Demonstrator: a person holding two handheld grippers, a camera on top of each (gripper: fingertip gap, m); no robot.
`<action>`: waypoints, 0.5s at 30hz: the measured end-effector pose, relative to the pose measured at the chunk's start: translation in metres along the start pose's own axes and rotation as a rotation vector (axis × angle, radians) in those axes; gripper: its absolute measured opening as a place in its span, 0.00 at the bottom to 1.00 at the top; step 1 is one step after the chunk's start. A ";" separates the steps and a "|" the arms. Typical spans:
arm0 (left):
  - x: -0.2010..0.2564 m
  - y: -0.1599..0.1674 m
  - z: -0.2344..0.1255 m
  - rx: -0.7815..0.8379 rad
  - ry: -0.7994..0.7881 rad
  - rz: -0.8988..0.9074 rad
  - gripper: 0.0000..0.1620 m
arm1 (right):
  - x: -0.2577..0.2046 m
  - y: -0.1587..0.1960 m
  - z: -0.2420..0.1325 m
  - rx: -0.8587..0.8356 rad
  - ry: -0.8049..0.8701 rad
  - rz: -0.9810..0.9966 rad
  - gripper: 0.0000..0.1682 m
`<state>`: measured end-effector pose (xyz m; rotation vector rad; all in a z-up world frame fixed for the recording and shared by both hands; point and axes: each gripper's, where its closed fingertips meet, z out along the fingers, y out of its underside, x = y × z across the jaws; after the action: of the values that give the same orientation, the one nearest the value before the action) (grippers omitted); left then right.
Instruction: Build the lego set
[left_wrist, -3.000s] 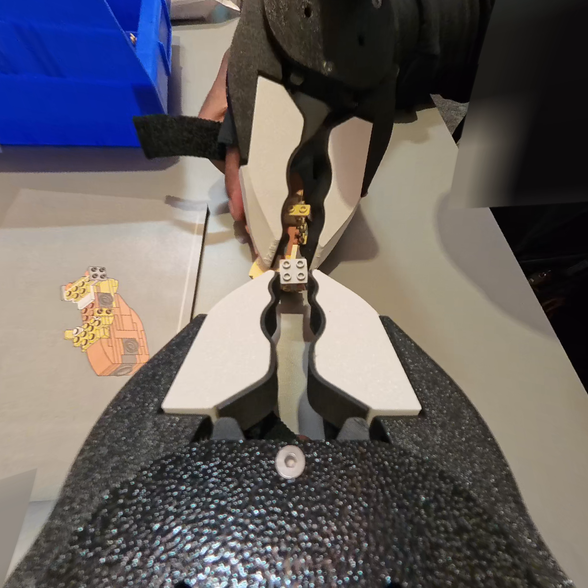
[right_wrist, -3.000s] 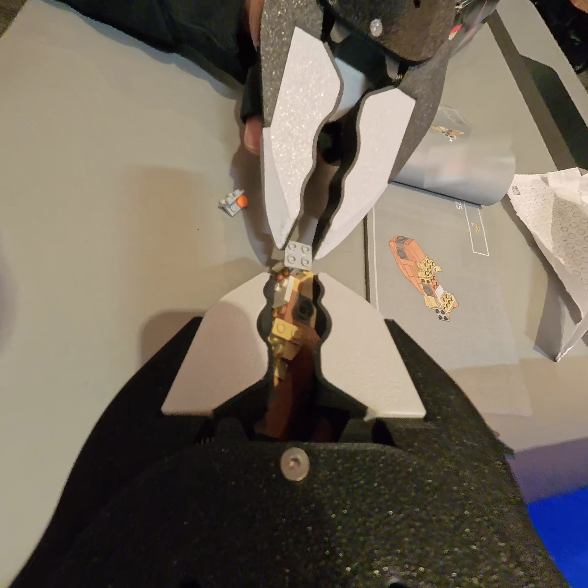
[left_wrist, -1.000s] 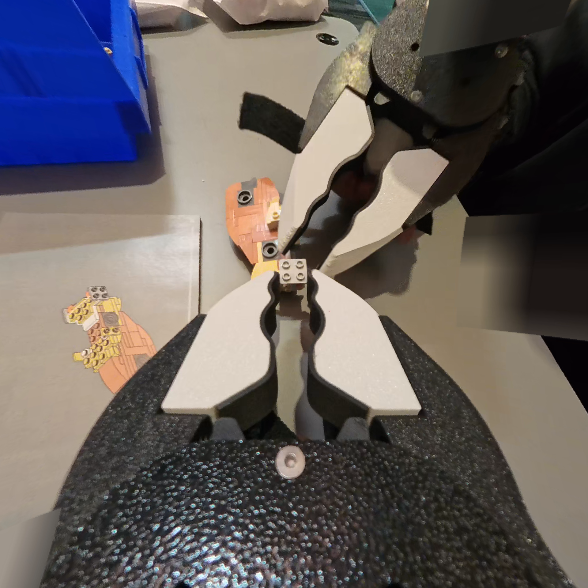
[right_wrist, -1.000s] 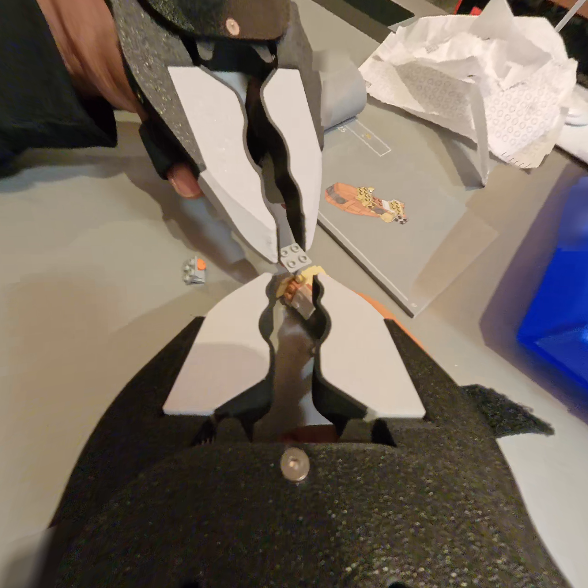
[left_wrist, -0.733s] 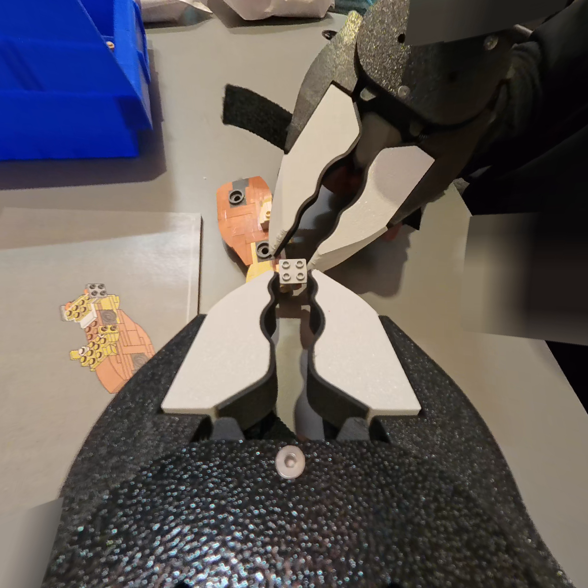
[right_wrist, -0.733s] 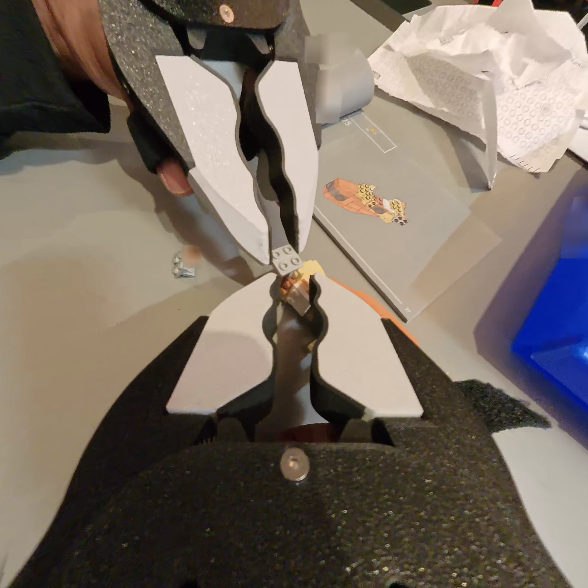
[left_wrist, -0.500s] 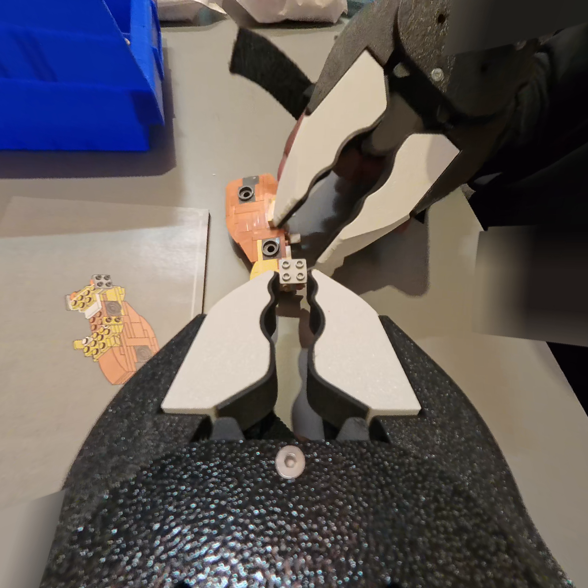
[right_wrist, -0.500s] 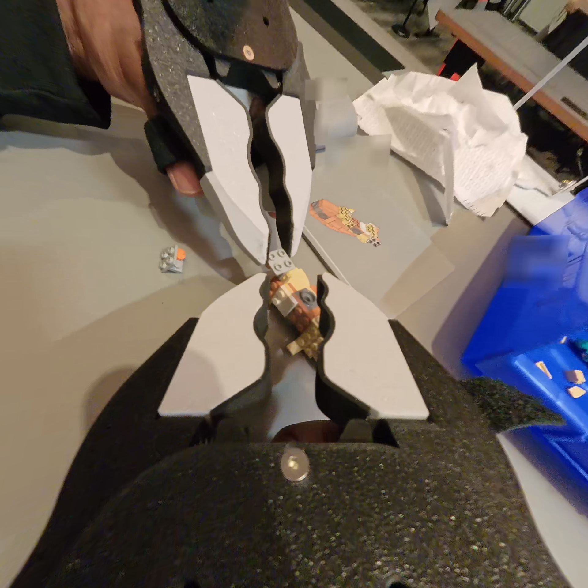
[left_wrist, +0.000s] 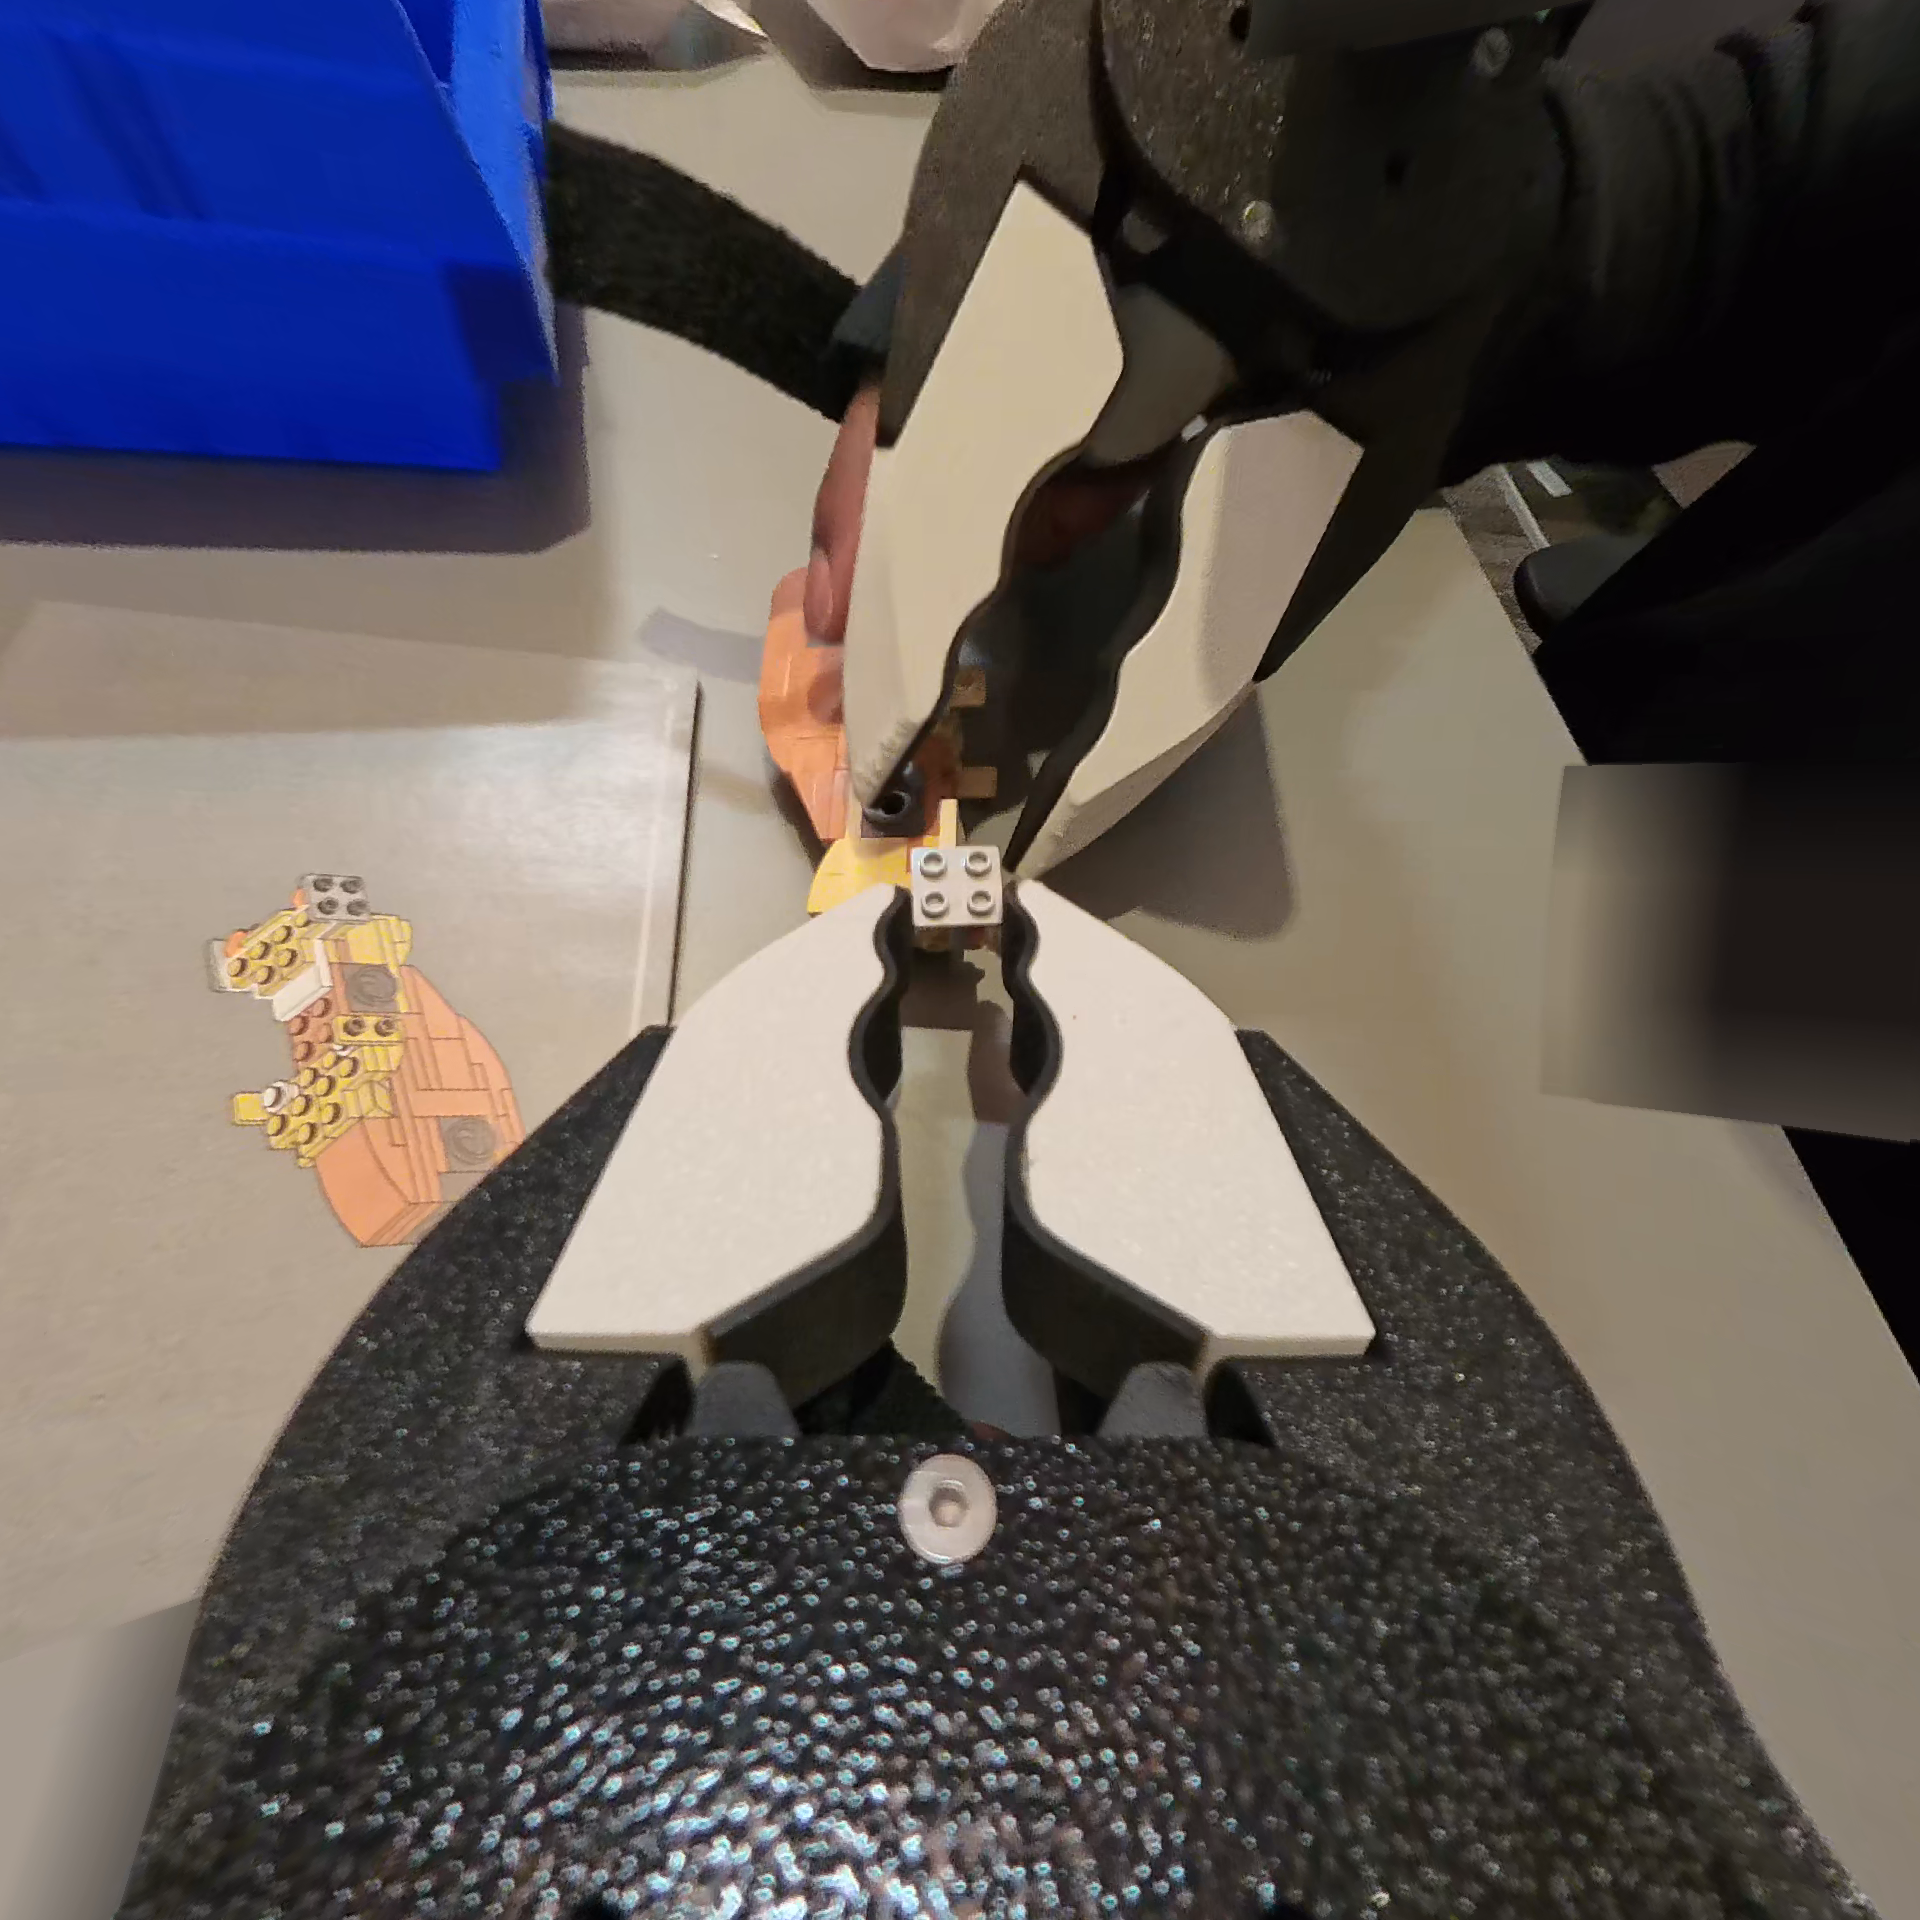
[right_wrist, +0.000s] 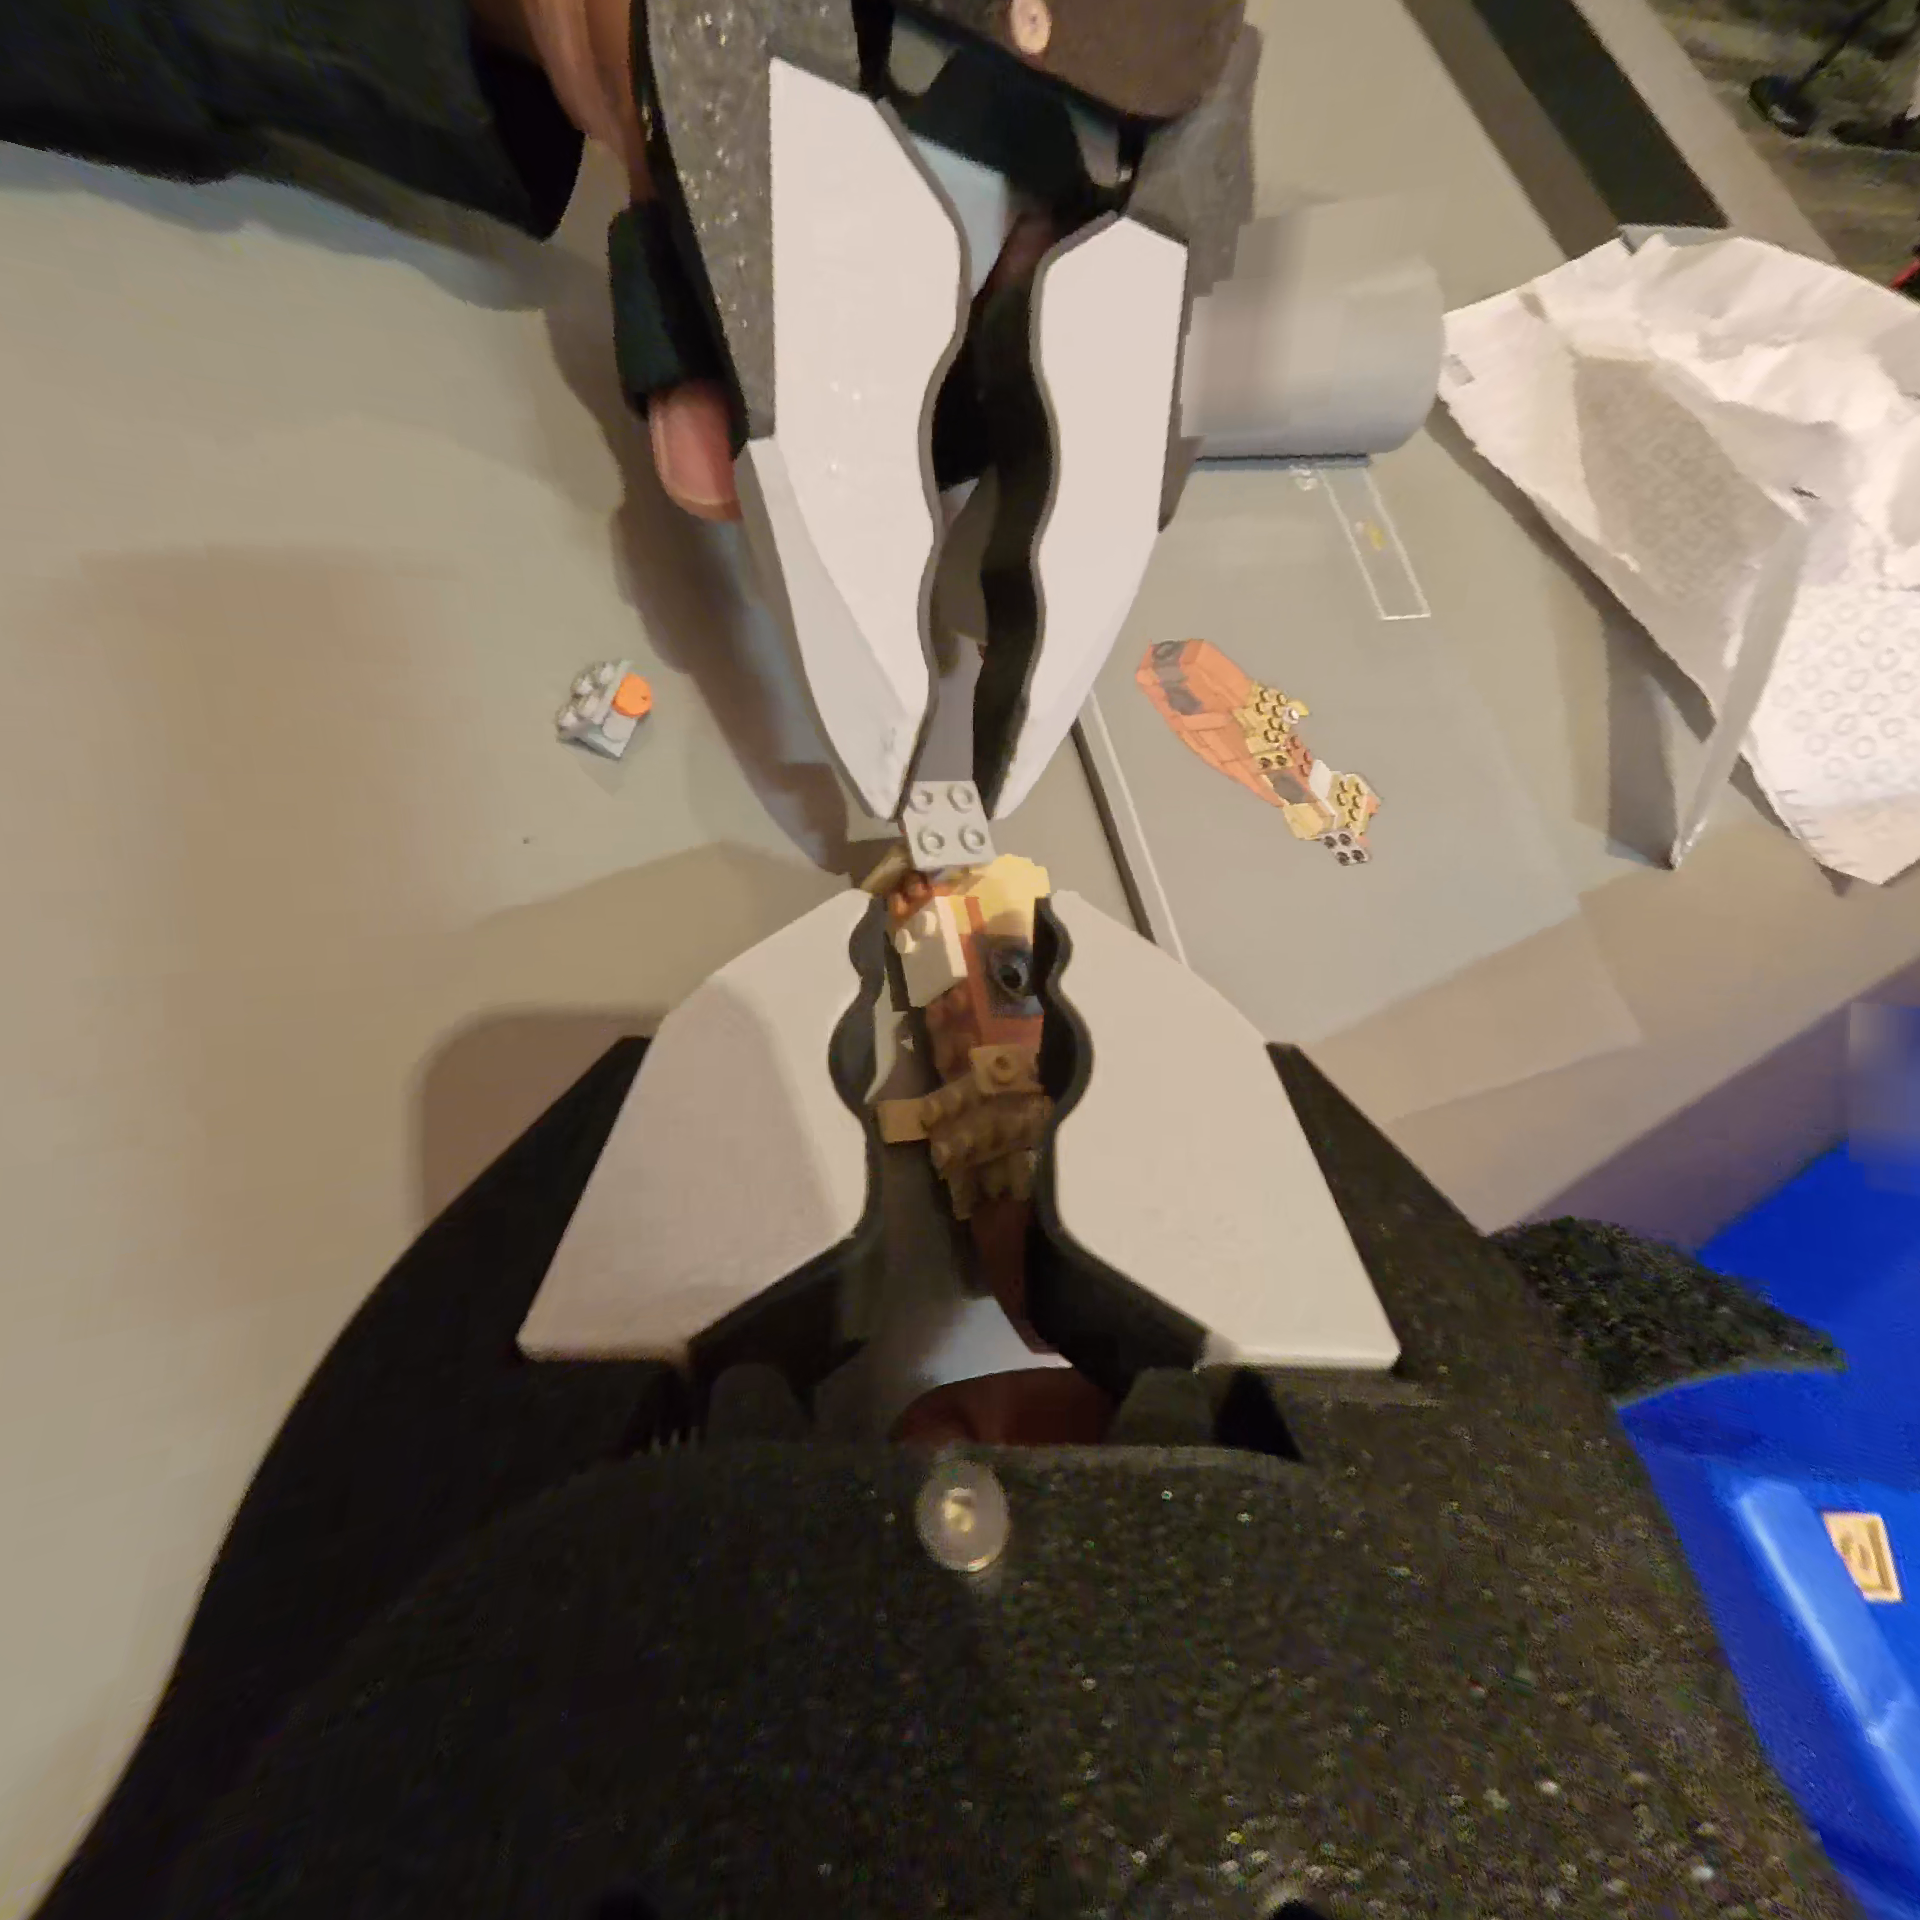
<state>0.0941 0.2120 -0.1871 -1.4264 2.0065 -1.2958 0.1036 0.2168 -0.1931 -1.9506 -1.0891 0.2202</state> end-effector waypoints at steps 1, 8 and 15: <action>0.000 0.000 0.000 0.001 -0.001 0.000 0.09 | 0.000 0.000 0.002 -0.006 -0.010 -0.004 0.16; -0.001 -0.002 -0.001 0.014 0.007 -0.010 0.09 | -0.001 -0.001 0.005 0.021 -0.056 0.016 0.14; -0.002 -0.002 0.000 0.002 -0.004 0.015 0.09 | -0.001 -0.001 0.005 0.014 -0.056 -0.014 0.10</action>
<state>0.0954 0.2135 -0.1857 -1.4084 2.0090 -1.2880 0.0997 0.2199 -0.1957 -1.9343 -1.1339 0.2760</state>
